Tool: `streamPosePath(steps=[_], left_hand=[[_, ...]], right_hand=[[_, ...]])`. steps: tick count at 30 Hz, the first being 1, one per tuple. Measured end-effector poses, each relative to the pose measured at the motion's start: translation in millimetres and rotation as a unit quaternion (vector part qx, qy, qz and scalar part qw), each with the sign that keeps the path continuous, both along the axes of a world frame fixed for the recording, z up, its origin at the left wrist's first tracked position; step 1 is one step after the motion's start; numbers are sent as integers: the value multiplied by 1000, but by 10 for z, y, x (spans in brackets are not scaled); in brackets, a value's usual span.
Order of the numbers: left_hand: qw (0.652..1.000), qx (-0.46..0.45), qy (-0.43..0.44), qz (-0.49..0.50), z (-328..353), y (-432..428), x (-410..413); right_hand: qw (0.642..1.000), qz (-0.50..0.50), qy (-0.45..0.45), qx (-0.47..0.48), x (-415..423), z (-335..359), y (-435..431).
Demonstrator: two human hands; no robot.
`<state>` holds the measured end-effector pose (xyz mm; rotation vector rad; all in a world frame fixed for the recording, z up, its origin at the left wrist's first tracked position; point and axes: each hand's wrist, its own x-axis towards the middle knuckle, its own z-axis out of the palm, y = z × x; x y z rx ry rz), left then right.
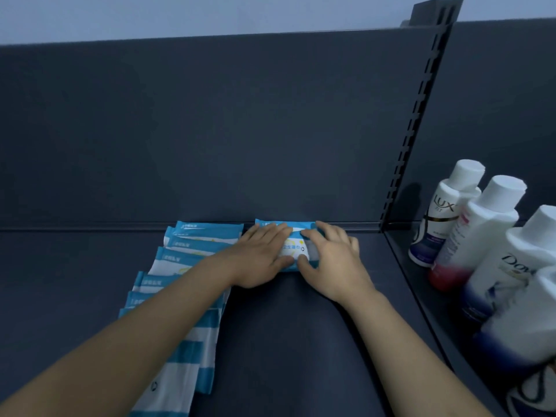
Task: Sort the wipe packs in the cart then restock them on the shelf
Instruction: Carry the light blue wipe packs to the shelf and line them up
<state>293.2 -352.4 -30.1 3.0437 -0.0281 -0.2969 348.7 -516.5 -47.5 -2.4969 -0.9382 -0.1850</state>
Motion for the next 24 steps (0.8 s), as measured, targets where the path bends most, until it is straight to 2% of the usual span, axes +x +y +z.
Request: streamPosePath(steps=[3, 7, 13, 18, 24], left_hand=[[999, 29, -13, -4, 15, -26, -21], [987, 124, -101, -18, 139, -102, -93], [963, 186, -188, -40, 510, -207, -373], [957, 147, -231, -98, 766, -670, -832], [932, 68, -249, -253, 754, -1435, -1763]], right_hand=[[1000, 1, 4, -8, -10, 21, -28], [999, -31, 23, -19, -88, 187, -71], [987, -126, -83, -53, -690, 661, -409], [942, -285, -170, -57, -1807, 736, -926], [882, -464, -57, -63, -3447, 267, -1532]])
